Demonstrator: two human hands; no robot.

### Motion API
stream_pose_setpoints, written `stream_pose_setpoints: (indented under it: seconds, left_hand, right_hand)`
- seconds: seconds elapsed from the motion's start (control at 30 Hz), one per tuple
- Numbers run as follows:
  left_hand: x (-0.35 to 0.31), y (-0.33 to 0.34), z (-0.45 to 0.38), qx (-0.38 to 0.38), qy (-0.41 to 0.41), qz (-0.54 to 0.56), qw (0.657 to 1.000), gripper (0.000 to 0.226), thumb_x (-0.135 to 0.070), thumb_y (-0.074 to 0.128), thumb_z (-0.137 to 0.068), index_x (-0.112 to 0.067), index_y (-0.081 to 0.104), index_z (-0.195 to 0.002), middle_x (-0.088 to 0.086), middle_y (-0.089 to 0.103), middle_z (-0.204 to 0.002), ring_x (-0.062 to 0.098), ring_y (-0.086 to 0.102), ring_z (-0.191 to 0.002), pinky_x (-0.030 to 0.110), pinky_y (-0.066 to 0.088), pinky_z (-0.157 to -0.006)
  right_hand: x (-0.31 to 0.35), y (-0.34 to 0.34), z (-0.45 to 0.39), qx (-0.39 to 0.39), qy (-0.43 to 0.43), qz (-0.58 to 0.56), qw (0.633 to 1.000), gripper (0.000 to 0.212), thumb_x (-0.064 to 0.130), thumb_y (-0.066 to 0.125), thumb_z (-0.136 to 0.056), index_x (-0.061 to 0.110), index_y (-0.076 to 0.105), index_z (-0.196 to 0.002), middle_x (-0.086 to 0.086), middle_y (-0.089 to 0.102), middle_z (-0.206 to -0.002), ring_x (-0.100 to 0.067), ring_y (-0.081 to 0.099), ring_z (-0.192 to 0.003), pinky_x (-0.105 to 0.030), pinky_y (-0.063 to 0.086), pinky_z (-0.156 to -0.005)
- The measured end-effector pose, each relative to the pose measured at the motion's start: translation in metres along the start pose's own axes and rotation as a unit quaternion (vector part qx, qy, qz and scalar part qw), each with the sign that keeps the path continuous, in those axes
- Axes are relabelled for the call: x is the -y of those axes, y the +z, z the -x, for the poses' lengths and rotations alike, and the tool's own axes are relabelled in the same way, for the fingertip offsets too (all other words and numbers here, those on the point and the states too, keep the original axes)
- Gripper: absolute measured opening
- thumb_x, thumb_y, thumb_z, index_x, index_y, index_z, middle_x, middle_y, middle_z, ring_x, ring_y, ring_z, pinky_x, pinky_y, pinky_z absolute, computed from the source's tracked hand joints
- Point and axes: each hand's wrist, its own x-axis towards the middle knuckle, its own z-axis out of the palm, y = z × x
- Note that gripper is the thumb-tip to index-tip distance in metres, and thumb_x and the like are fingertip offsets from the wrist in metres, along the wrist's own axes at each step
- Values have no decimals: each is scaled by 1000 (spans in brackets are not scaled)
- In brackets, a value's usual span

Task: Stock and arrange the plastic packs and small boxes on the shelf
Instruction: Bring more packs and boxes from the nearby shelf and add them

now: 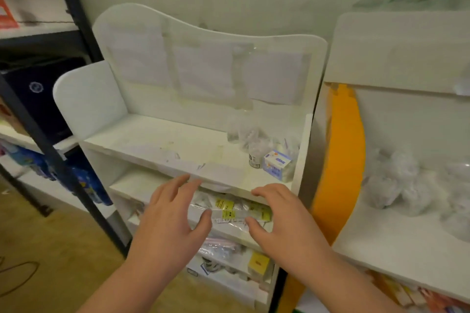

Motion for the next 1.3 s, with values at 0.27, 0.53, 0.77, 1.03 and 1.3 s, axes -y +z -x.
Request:
stream_pose_setpoints:
  seconds: [0.27,0.53,0.77,1.03,1.3]
  left_hand:
    - [39,37,-81,27,30,21,999,63,-60,49,-85,-43,34,-144,-22,28,-149,1,22,-138,25,29,-108]
    - [50,79,-158,63,89,69,992,65,-63,43,-83,-40,36,-143,-19,31,-149,4,26,-138,26,35,-106]
    - [9,146,-216,148,208,142,956,68,-49,56,-82,-31,38,-145,0,37,-150,19,36,-137,26,32,-106]
    - [12,185,-239,211,248,224,919,64,-37,66,-85,-35,38,-143,-2,44,-137,16,59,-103,29,49,-82]
    - [41,167,-242,197,267,280,901,64,-43,70,-77,-44,40,-134,-16,39,-123,-1,54,-87,3,39,-72]
  right_hand:
    - [-22,41,-73,-18,49,-47,998,41,52,54,-89,48,43,-129,38,32,-122,14,31,-118,-5,29,-92]
    - [-36,60,-108,-49,132,-14,990,46,38,63,-87,42,47,-130,28,36,-128,3,37,-123,-11,30,-95]
    - [-37,58,-105,-111,194,19,975,50,31,71,-82,34,54,-128,17,44,-133,-6,46,-125,-30,44,-99]
    - [-37,66,-115,-125,260,121,950,52,35,65,-86,34,43,-133,10,38,-137,-15,39,-128,-37,42,-105]
    - [-58,78,-145,-68,329,223,915,62,37,57,-89,28,31,-145,1,28,-148,-20,33,-132,-35,36,-109]
